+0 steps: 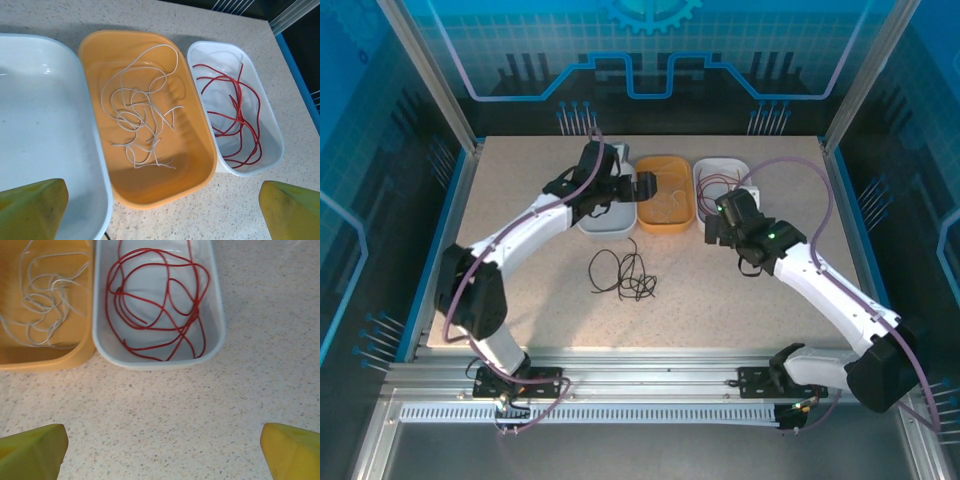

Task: Untangle the cables

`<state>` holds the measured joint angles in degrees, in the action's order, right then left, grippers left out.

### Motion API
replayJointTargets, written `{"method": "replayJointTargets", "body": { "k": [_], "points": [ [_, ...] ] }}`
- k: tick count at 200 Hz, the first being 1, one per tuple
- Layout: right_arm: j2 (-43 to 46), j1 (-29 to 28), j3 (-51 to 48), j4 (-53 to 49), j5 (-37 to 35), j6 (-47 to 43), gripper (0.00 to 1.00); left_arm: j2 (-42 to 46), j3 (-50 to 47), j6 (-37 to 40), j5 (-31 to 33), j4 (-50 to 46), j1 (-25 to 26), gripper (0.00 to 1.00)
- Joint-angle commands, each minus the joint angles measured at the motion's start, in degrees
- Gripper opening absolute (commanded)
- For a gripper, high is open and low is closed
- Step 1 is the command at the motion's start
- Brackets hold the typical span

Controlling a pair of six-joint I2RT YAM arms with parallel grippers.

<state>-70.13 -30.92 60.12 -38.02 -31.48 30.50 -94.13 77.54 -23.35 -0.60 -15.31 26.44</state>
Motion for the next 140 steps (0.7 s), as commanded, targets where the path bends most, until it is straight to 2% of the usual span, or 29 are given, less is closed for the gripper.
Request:
{"method": "replayJointTargets", "body": {
  "k": [1, 29, 82, 115, 140],
  "points": [
    [-0.14, -2.21, 1.05, 1.06, 0.59, 1.40, 1.00, 5.18, -6.42, -1.65, 2.91, 2.69, 0.11, 0.99],
    [-1.20, -4.34, 1.18, 2.07, 1.81, 1.66, 1.00, 11.45, -12.41, -2.38, 5.16, 2.39, 0.09, 0.99],
    [-5.31, -9.93, 3.58, -0.47, 2.82, 3.56, 0.99, 22.19, -23.87, -5.11, 5.65, 0.98, 0.05, 0.99],
    [-7.20, -14.24, 3.69, -0.06, 7.62, 5.81, 0.91, 28.04, -31.08, -6.91, 6.34, -0.54, 0.10, 0.99],
    [-8.85, -16.45, 2.81, 1.10, 12.04, 7.91, 0.82, 30.40, -35.22, -9.25, 10.02, -2.69, -0.03, 0.99]
  ]
}}
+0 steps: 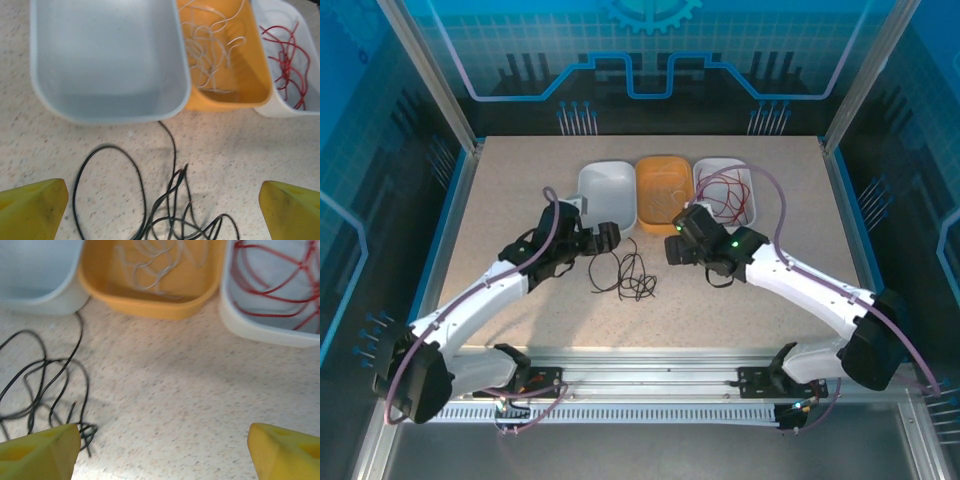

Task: Untangle the cables

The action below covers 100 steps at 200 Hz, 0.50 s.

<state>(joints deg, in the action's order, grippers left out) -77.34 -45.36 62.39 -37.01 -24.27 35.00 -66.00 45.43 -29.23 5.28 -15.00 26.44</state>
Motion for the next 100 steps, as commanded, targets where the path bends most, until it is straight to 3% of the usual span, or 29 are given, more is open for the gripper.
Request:
{"method": "replayJointTargets", "body": {
  "k": [1, 31, 100],
  "points": [
    [-1.70, -2.01, 0.45, 0.18, 5.01, 3.54, 0.82, 2.32, -3.27, -3.46, 4.27, -3.14, 0.00, 0.99],
    [-3.42, -3.01, -2.23, 4.06, 11.45, 5.81, 0.74, 1.19, -5.87, -6.85, 7.33, -7.36, -0.92, 0.99],
    [-8.61, -4.08, -2.28, 3.73, 16.02, 7.15, 0.71, -7.31, -8.21, -7.77, 1.30, -3.60, -2.71, 0.60]
  ]
}}
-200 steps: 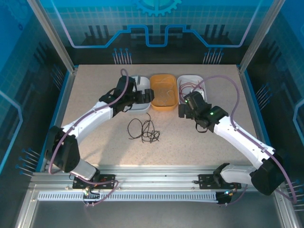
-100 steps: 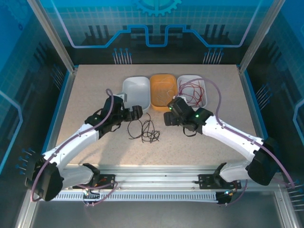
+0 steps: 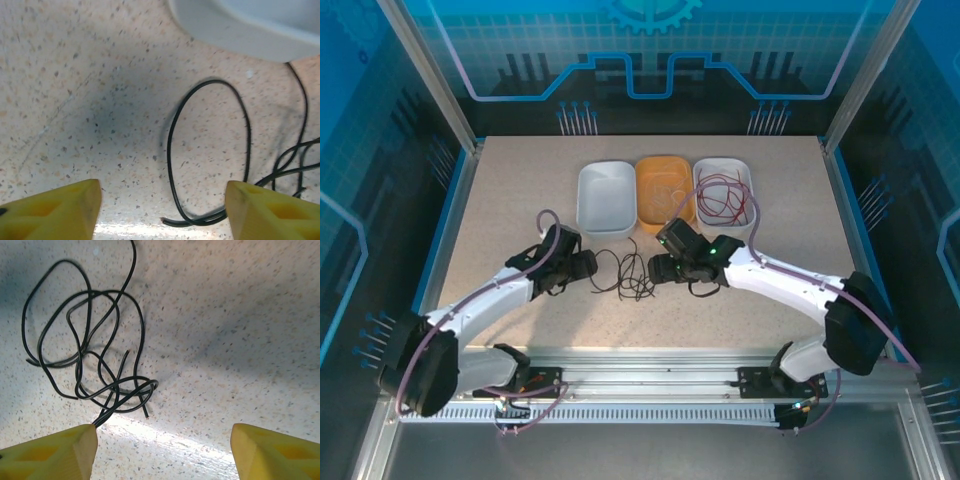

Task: Untangle the cables

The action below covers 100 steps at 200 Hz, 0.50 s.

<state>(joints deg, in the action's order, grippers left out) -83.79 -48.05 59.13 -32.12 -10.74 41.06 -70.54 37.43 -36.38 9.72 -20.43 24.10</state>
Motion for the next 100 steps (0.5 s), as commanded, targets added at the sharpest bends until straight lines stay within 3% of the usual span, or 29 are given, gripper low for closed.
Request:
{"method": "replayJointTargets", "body": {
  "k": [1, 12, 14, 17, 20, 65, 100],
  "points": [
    [-2.25, -1.50, 1.07, -1.22, 2.53, 1.07, 0.72, -2.94, -0.19, -0.58, -3.22, 1.94, -0.37, 0.59],
    [-3.07, -2.19, 1.55, -1.66, 2.21, 0.59, 0.75, -4.99, 0.09, -0.52, -4.06, 3.36, -0.41, 0.56],
    [-3.12, -2.28, 1.59, -1.64, 1.97, 0.60, 0.81, -5.42, 0.16, -0.40, -4.15, 3.63, -0.38, 0.55],
    [-3.17, -2.44, 1.60, -1.65, 1.84, 0.52, 0.96, -5.94, 0.18, -0.42, -4.32, 3.93, -0.39, 0.54],
    [-3.29, -2.52, 1.60, -1.59, 1.59, 0.39, 1.00, -6.47, 0.29, -0.36, -4.40, 4.25, -0.38, 0.53],
    [-3.81, -2.75, 2.31, -2.57, 0.44, -0.13, 1.00, -13.82, 1.68, 0.37, -4.59, 5.71, -0.37, 0.40],
    [-2.92, -2.66, 1.21, -3.04, -1.03, 1.70, 1.00, -16.95, 1.20, -0.23, -4.26, 7.50, -0.37, 0.38]
  ]
}}
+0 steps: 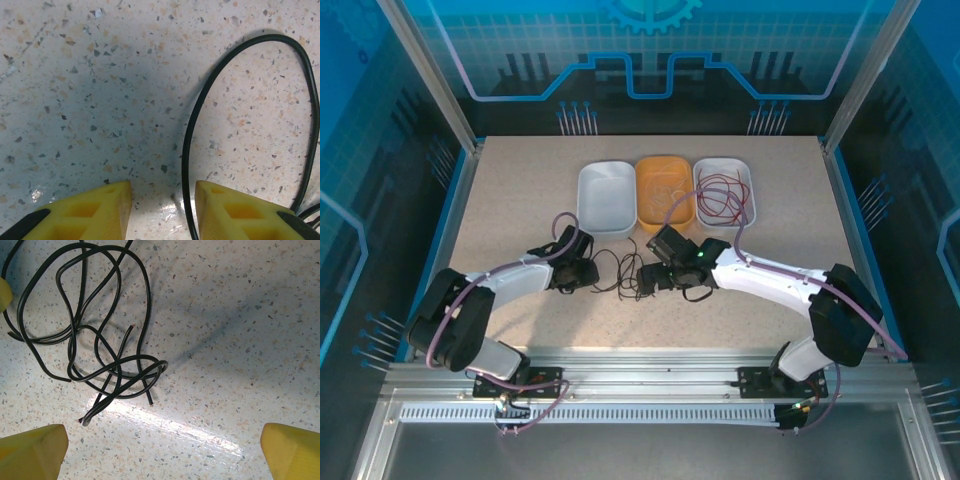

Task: Untangle the cables

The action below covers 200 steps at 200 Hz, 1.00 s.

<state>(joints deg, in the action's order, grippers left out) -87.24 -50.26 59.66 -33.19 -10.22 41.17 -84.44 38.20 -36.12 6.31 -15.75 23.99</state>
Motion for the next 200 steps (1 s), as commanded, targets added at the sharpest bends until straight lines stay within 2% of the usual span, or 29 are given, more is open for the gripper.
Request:
{"method": "replayJointTargets", "body": {
  "k": [1, 50, 87, 115, 151, 200],
  "points": [
    [0.56, -0.45, 0.66, -1.97, -1.56, 1.61, 1.00, -3.12, 0.41, -0.51, -0.86, 2.87, -0.26, 0.38],
    [0.41, -0.47, 0.50, -1.40, -1.55, 1.77, 1.00, -7.67, 1.56, -1.60, -1.90, 6.21, -0.26, 0.24],
    [-0.12, 0.22, -0.02, -1.65, -1.27, 3.47, 1.00, -6.98, 1.79, -1.99, -1.77, 5.42, -0.31, 0.00],
    [-0.13, 1.48, -0.74, -2.07, -1.31, 5.19, 1.00, -1.29, 1.71, -1.45, 2.47, 0.72, -0.26, 0.00],
    [-0.93, 1.68, -0.69, -1.44, -1.12, 5.52, 0.97, 10.24, 1.84, 0.87, 10.57, -7.77, -0.32, 0.00],
    [-2.41, 1.62, 0.37, -0.94, -1.47, 4.75, 0.95, 25.85, 3.07, 3.40, 15.10, -18.46, -0.17, 0.00]
  ]
}}
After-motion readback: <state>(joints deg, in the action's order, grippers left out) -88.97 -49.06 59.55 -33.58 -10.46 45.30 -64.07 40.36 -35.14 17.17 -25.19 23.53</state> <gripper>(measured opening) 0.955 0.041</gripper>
